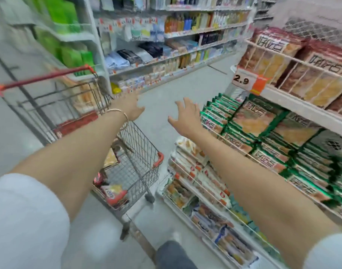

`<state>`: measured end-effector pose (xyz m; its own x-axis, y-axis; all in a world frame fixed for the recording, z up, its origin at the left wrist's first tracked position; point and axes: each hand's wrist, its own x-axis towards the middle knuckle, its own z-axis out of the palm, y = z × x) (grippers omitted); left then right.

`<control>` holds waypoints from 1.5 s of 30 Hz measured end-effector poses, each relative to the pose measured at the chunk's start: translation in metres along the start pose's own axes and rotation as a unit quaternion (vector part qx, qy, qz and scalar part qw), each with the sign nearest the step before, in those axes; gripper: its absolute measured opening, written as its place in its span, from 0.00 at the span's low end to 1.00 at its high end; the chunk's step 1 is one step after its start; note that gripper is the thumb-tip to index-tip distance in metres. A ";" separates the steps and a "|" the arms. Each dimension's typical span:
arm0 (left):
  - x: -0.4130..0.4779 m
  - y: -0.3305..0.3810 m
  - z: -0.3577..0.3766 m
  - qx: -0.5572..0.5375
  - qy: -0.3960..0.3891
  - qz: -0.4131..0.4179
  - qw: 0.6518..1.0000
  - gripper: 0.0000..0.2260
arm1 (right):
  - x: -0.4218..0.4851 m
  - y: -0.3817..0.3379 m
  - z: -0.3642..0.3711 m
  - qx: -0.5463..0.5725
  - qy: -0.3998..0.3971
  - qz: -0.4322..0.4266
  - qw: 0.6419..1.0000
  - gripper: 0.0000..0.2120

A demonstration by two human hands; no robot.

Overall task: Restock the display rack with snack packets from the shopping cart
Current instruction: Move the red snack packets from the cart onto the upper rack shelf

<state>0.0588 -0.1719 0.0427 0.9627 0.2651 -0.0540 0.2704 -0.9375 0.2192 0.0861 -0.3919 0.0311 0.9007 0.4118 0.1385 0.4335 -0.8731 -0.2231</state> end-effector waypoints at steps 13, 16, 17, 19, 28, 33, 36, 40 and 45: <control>0.059 -0.174 0.134 -0.114 -0.131 -0.255 0.951 0.22 | 0.132 -0.078 0.229 0.003 -0.241 -0.147 0.959 0.29; 0.067 -0.199 0.154 -0.174 -0.132 -0.313 0.924 0.21 | 0.148 -0.091 0.269 -0.002 -0.295 -0.181 0.938 0.31; 0.069 -0.204 0.161 -0.199 -0.132 -0.329 0.913 0.19 | 0.152 -0.094 0.281 -0.006 -0.315 -0.186 0.931 0.31; 0.071 -0.214 0.175 -0.233 -0.133 -0.353 0.896 0.13 | 0.154 -0.102 0.305 -0.009 -0.356 -0.186 0.916 0.30; 0.080 -0.272 0.249 -0.307 -0.100 -0.451 0.832 0.15 | 0.180 -0.125 0.408 0.018 -0.443 -0.130 0.887 0.34; 0.095 -0.286 0.278 -0.373 -0.054 -0.480 0.792 0.10 | 0.247 -0.179 0.458 0.103 -0.335 -0.131 0.927 0.30; 0.104 -0.288 0.290 -0.396 -0.044 -0.476 0.784 0.11 | 0.282 -0.215 0.480 0.243 -0.318 0.087 0.912 0.32; 0.109 -0.293 0.302 -0.425 -0.028 -0.506 0.750 0.11 | 0.299 -0.217 0.515 0.325 -0.417 0.255 0.809 0.41; 0.107 -0.294 0.317 -0.459 -0.014 -0.552 0.696 0.15 | 0.279 -0.180 0.530 0.340 -0.435 0.292 0.781 0.26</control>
<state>0.0850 0.0608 -0.3363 0.1748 0.6928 -0.6996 0.7389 0.3773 0.5582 0.2748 0.0189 -0.4015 0.5005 0.2758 -0.8206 -0.4095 -0.7598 -0.5050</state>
